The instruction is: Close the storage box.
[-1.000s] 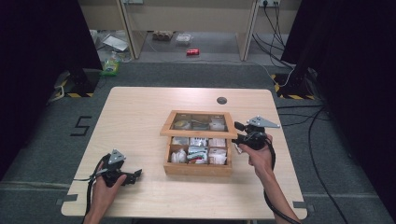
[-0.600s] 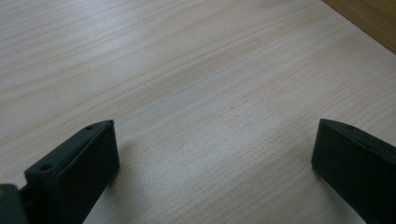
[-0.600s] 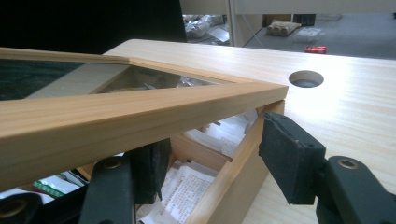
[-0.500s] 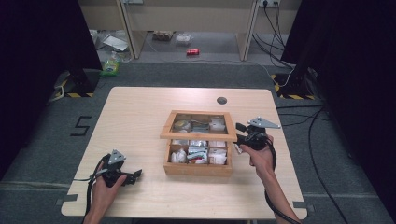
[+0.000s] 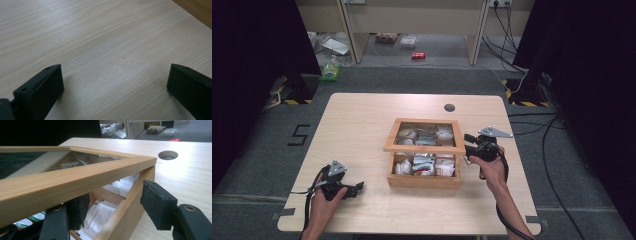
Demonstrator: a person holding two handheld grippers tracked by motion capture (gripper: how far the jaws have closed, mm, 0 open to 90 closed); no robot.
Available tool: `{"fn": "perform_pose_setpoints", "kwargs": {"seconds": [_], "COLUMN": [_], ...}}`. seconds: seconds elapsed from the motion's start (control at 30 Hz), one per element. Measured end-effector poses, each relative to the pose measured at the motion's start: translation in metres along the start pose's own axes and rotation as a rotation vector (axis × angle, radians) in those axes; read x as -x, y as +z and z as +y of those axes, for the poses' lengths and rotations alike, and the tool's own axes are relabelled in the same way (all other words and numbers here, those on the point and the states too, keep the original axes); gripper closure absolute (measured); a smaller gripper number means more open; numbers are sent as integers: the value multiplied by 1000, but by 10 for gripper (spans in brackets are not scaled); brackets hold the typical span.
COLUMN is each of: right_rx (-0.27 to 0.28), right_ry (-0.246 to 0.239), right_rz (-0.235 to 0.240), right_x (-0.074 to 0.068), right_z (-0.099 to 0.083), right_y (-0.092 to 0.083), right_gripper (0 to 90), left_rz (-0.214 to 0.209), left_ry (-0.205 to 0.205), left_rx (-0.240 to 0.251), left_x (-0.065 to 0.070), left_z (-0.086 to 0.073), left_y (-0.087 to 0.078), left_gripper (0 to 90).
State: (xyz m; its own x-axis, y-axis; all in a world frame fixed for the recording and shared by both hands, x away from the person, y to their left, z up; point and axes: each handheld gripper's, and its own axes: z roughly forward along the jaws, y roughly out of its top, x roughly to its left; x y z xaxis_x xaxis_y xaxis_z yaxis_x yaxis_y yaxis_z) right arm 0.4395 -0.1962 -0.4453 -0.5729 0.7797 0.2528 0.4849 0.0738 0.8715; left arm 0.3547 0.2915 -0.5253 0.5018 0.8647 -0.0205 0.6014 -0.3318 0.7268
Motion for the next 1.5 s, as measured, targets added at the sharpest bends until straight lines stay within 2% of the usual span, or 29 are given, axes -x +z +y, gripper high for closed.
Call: {"fn": "perform_pose_setpoints", "kwargs": {"seconds": [0.17,0.33,0.47,0.6,0.77,0.83,0.87,0.9,0.93,0.97,1.03,1.07,1.13,1.3,1.5], "right_rx": [-22,-21,-32,-32,-52,-85,-92,-67,-19,14,28,36,49,32,31], "right_ry": [-3,-7,-26,-26,20,8,-2,27,100,149,82,70,90,109,118], "right_rz": [-3,-7,-25,-37,-39,-56,-82,-93,-46,-30,-76,-77,-81,-101,-113], "right_x": [1,2,1,2,13,16,19,22,27,30,30,30,32,39,42], "right_z": [-2,-2,-1,-3,-9,-14,-16,-17,-16,-13,-6,-4,-2,-6,-7], "right_y": [0,1,0,0,1,4,4,3,1,-3,-12,-15,-19,-19,-20], "right_gripper": [386,389,380,399,412,423,443,402,418,416,406,404,397,386,372], "left_rz": [0,-1,-1,-1,-1,-1,-1,-1,-3,-3,-4,-5,-4,-4,-4], "left_ry": [0,1,1,1,1,1,1,1,2,3,6,4,7,6,6], "left_rx": [0,0,0,0,0,0,0,0,-1,-1,-1,-1,-1,-1,-1], "left_x": [0,0,0,0,0,0,0,0,0,0,0,0,0,0,0], "left_z": [0,0,0,0,0,0,0,0,0,0,0,0,0,0,0], "left_y": [0,0,0,0,0,0,0,0,0,0,0,0,0,0,0], "left_gripper": [0,0,0,0,0,0,0,0,0,0,0,0,0,0,0]}}
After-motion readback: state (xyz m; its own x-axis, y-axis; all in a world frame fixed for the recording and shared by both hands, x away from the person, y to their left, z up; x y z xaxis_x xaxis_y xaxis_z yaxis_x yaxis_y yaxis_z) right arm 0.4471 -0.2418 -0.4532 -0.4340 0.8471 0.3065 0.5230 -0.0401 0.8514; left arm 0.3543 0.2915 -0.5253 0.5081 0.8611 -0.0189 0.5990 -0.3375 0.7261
